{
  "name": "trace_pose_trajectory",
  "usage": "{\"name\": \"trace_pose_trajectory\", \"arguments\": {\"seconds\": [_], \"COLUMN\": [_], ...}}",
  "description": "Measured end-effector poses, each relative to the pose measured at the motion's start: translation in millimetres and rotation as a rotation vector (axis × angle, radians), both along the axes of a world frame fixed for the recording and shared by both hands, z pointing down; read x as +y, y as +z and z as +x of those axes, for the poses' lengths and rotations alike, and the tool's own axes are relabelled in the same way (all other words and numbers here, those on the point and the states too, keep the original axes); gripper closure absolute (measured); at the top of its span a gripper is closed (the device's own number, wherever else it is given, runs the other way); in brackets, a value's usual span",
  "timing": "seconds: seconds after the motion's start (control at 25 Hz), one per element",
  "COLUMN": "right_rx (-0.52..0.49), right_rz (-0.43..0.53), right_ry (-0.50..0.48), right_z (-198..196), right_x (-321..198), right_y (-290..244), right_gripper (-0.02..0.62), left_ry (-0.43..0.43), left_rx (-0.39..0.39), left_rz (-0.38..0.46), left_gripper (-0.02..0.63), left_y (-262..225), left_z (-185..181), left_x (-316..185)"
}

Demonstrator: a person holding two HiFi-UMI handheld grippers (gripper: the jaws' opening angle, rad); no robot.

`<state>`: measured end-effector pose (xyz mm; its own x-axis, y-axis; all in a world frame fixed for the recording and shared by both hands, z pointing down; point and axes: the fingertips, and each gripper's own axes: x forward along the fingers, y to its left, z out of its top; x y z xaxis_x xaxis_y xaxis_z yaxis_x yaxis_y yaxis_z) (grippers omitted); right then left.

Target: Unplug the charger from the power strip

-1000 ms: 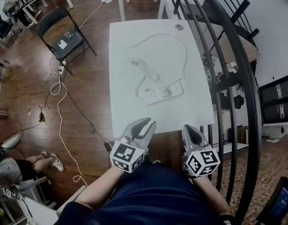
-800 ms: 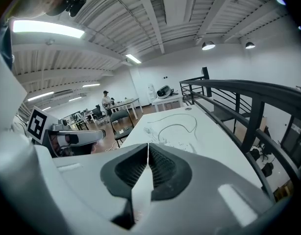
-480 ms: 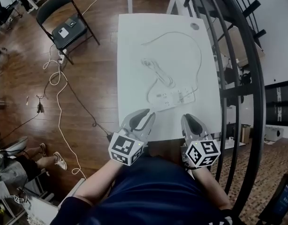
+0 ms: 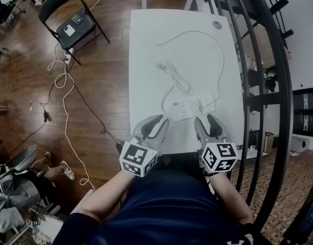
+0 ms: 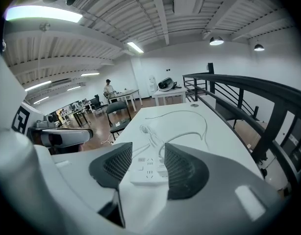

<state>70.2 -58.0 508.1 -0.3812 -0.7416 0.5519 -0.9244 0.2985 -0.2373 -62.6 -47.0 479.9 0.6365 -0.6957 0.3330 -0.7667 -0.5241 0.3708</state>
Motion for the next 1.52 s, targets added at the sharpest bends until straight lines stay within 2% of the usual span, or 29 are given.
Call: {"name": "trace_pose_trajectory", "arguments": {"seconds": [0.08,0.16,0.56,0.72,1.0,1.12,1.28,1.44,1.52], "right_rx": [-0.011,-0.021,0.097,0.166,0.247,0.284,0.324,0.288,0.28], "right_rz": [-0.032,-0.068,-0.099,-0.161,-0.224,-0.244,-0.266,-0.279,-0.273], "right_ry": [-0.015,-0.033,-0.153,-0.177,-0.196,-0.205,-0.208,-0.222,-0.246], "right_z": [1,1,-3,-9,-12,-13,-12,-13,-13], "right_x": [-6,-9,-30,-34,-43,-43,-43,-42,-42], "right_y": [14,27,75,98,123,132,143,149,149], "right_gripper": [0.343,0.328,0.325,0.327,0.327,0.328,0.353,0.443,0.443], "left_ry": [-0.007,-0.006,-0.011,0.001,0.079,0.123,0.184,0.242,0.28], "left_rx": [-0.021,-0.049,-0.146,-0.218,-0.341,-0.407,-0.495,-0.572,-0.6], "left_rz": [0.004,0.005,-0.055,-0.042,-0.061,-0.041,-0.012,0.023,0.032], "left_gripper": [0.523,0.523,0.523,0.523,0.503,0.5,0.495,0.474,0.467], "left_y": [2,6,35,56,101,119,137,146,151], "left_z": [4,11,52,55,67,72,76,82,85], "left_x": [-5,-6,3,-4,-13,-22,-33,-43,-43]}}
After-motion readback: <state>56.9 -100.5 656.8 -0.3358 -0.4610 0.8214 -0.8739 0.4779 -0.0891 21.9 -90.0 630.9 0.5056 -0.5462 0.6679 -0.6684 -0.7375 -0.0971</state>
